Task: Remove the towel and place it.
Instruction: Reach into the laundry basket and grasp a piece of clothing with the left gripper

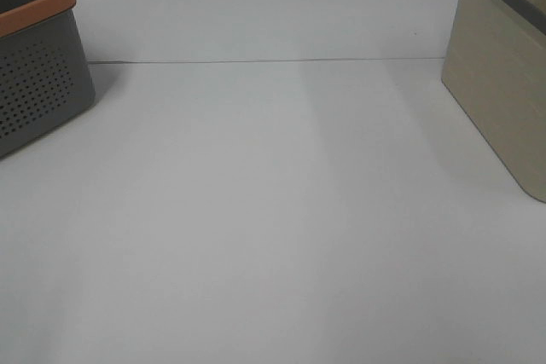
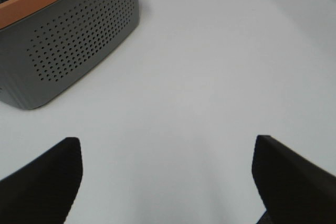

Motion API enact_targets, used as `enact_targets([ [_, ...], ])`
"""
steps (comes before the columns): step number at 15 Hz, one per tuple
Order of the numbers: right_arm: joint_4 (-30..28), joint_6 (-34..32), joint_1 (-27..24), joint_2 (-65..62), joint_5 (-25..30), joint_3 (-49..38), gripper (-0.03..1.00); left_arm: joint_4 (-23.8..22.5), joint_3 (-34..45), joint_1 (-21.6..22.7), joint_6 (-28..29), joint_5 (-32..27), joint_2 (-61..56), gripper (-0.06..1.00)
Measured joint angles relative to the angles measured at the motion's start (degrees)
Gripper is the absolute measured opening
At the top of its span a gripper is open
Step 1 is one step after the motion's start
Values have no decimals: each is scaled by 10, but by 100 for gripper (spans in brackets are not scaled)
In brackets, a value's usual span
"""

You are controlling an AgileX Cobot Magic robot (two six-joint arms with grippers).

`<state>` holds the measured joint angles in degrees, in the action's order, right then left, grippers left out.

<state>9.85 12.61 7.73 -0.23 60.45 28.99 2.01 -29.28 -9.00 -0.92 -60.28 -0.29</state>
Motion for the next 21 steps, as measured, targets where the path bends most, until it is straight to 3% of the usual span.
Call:
enact_targets([
  [21, 0, -1, 0, 0, 0, 0, 72, -7, 0, 0, 13, 0, 0, 82],
])
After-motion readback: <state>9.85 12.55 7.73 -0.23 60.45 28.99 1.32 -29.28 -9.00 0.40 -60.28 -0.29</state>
